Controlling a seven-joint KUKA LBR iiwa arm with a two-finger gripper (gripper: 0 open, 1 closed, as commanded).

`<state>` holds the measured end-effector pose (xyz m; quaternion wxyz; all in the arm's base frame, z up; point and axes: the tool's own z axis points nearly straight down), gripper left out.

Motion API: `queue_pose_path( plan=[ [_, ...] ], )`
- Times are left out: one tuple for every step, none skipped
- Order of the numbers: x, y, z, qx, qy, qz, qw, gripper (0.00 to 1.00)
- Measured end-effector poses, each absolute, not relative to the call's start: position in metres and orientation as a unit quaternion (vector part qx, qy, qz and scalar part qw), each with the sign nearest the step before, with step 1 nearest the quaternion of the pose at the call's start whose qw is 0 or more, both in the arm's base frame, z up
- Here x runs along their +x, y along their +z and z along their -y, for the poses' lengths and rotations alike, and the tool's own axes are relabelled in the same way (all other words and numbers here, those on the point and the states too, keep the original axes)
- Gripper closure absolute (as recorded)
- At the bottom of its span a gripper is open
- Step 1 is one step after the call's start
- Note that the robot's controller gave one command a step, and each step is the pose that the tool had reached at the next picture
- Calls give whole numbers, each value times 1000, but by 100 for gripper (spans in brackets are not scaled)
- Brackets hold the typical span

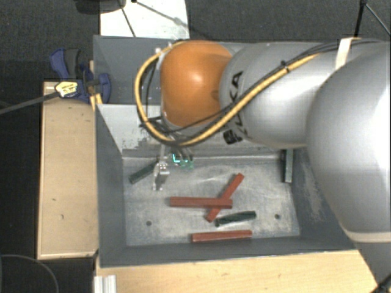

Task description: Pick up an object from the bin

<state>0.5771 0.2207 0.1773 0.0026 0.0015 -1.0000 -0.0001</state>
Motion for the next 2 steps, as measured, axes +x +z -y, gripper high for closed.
queue_pose_path(
  plan=[
    [579,182,-220,-1,-1,1000,-1,0],
    [582,132,-227,-108,-2,994,-5,0]
  ],
)
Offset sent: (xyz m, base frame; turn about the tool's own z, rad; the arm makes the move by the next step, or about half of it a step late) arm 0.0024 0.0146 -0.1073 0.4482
